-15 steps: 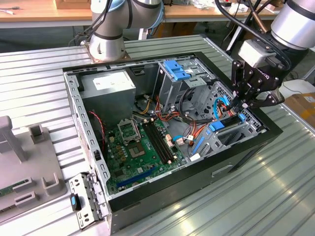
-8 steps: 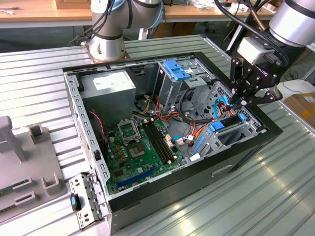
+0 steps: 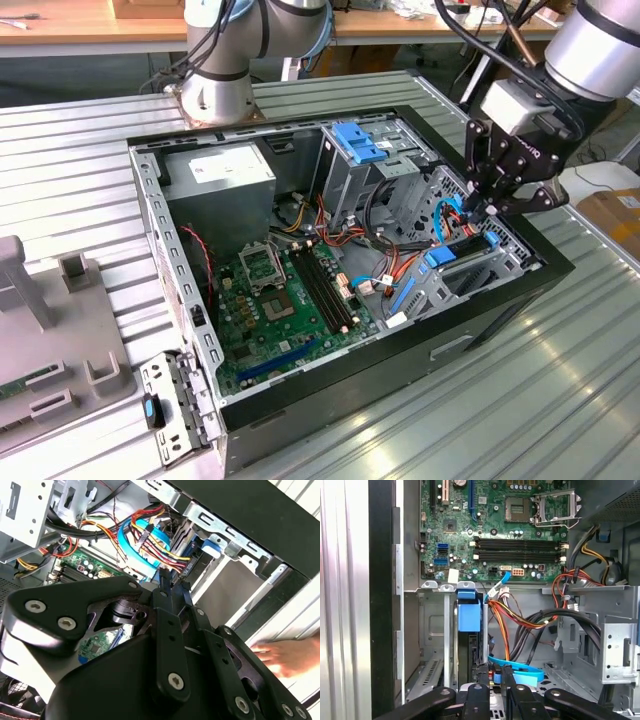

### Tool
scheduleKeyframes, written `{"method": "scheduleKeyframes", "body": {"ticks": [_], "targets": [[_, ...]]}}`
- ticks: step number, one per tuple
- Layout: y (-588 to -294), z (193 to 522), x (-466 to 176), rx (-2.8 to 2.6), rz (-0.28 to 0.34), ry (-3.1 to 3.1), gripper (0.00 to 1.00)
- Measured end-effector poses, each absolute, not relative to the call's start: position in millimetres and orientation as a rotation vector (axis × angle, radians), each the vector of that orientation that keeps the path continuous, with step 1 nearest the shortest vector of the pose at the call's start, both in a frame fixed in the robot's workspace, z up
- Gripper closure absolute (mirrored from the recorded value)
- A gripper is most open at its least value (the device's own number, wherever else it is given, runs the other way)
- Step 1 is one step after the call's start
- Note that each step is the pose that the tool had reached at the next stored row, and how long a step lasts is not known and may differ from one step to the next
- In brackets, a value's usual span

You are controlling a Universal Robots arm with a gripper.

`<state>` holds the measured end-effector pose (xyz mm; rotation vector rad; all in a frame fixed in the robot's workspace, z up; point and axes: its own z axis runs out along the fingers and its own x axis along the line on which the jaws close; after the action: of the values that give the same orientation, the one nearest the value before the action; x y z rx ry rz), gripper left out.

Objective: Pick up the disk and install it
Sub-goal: 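Insert the second disk wire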

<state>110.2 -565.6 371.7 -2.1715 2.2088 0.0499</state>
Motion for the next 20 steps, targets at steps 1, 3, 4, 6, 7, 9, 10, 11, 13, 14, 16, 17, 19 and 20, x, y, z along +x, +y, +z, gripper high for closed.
{"method": "scheduleKeyframes", "body": {"ticks": [1,3,4,6,7,9,10,11,13,14,16,17,19,20], "targets": [[-565.5,371.5,110.4,-2.173,0.058,2.202,0.76],[-565.5,367.9,114.9,-2.18,0.066,2.195,0.76],[-565.5,366.1,117.0,-2.182,0.068,2.194,0.76],[-565.5,363.2,118.9,-2.184,0.07,2.194,0.76],[-565.5,363.1,118.9,-2.184,0.07,2.195,0.76],[-565.5,363.1,119.0,-2.184,0.07,2.195,0.76],[-565.5,363.0,119.1,-2.184,0.071,2.195,0.76],[-565.5,363.0,119.1,-2.184,0.071,2.195,0.76],[-565.5,363.0,119.1,-2.184,0.071,2.195,0.76],[-565.5,363.0,119.1,-2.184,0.071,2.195,0.76],[-565.5,363.0,119.2,-2.184,0.071,2.195,0.76],[-565.5,363.0,119.1,-2.184,0.071,2.195,0.76],[-565.5,363.0,117.9,-2.182,0.075,2.193,0.76],[-565.5,363.0,117.2,-2.18,0.079,2.19,0.76]]}}
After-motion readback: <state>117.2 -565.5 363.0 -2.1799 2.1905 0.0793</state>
